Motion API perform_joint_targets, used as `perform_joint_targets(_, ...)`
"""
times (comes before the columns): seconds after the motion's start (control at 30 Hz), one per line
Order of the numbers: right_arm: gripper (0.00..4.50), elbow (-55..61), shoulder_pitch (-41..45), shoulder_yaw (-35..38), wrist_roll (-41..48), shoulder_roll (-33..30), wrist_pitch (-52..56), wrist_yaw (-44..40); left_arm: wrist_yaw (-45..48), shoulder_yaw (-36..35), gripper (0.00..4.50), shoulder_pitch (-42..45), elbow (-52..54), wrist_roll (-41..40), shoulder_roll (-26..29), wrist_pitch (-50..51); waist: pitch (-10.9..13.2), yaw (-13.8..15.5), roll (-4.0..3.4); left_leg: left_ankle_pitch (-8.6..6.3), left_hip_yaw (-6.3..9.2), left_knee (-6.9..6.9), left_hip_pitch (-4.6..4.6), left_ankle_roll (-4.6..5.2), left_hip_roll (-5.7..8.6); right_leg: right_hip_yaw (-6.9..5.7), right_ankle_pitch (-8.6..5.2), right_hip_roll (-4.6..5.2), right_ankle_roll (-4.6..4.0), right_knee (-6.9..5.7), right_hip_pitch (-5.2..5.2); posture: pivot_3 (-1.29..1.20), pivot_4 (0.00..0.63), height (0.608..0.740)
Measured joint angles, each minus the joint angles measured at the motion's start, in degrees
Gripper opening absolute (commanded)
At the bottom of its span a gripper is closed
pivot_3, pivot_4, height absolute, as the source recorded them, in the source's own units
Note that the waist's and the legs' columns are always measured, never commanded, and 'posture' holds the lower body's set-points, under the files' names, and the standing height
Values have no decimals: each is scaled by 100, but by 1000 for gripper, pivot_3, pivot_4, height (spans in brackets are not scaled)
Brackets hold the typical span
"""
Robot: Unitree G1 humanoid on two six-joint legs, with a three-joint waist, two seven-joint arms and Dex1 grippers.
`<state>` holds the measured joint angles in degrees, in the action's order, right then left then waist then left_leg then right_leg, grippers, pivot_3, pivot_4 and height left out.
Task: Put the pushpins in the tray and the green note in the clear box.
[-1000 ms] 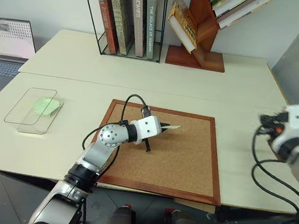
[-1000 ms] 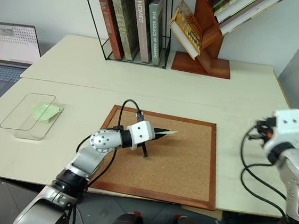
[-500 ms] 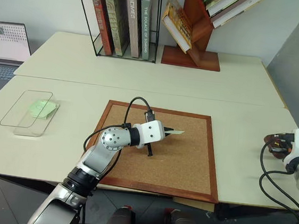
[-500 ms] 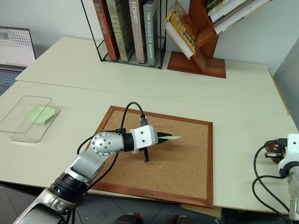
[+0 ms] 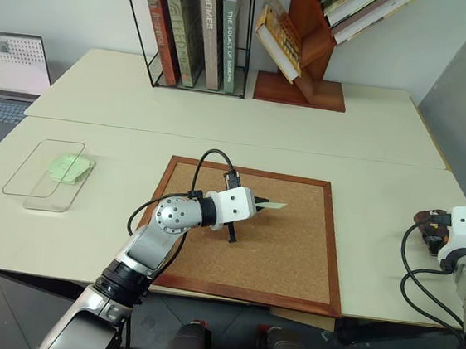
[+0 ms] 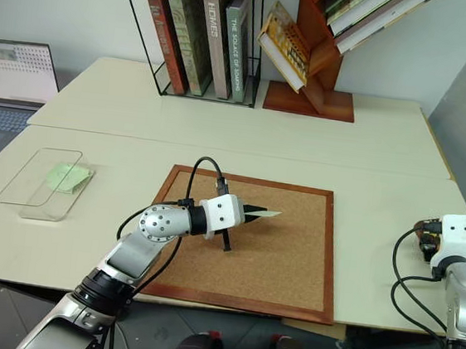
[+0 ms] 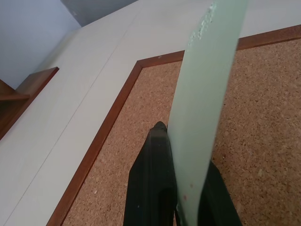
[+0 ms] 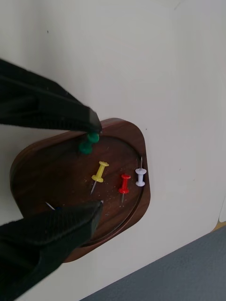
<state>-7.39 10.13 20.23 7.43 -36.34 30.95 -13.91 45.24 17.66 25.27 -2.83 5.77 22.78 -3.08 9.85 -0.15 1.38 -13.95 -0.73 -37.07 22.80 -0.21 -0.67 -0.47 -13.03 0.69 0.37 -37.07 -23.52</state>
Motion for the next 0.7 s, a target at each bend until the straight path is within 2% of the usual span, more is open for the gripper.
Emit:
perform_joint_targets(0.17, 4451, -22, 7, 12, 3, 27, -23, 105, 38, 0, 0, 0, 0, 0, 7, 0, 0, 1, 0, 0, -2, 0, 0, 0, 1, 2, 0, 0, 0, 1, 0, 0, 150, 740)
perform_joint_targets(0.7, 4451, -134, 189, 299, -77, 33, -338, 481, 43, 0, 0, 0, 0, -2, 63, 0, 0, 1, -1, 0, -2, 0, 0, 0, 1, 2, 0, 0, 0, 0, 0, 0, 150, 740)
